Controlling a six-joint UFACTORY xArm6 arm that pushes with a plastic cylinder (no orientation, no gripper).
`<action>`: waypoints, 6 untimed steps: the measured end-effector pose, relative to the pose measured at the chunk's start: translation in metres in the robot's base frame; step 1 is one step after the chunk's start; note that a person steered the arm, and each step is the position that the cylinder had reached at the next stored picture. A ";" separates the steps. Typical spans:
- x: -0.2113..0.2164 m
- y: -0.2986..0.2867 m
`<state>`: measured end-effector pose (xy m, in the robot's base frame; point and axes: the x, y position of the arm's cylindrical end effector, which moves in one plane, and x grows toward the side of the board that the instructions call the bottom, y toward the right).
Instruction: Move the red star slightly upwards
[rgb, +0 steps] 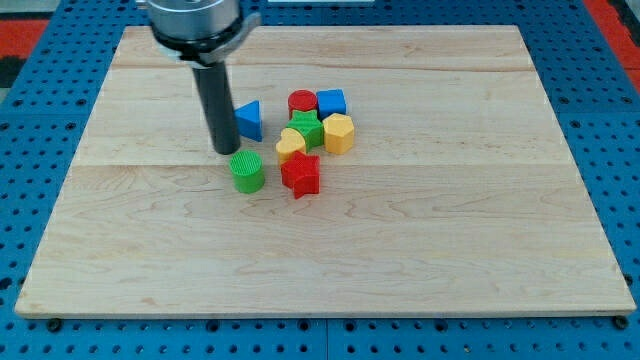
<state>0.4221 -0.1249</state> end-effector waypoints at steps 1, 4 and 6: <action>0.043 -0.007; 0.077 0.013; 0.119 0.137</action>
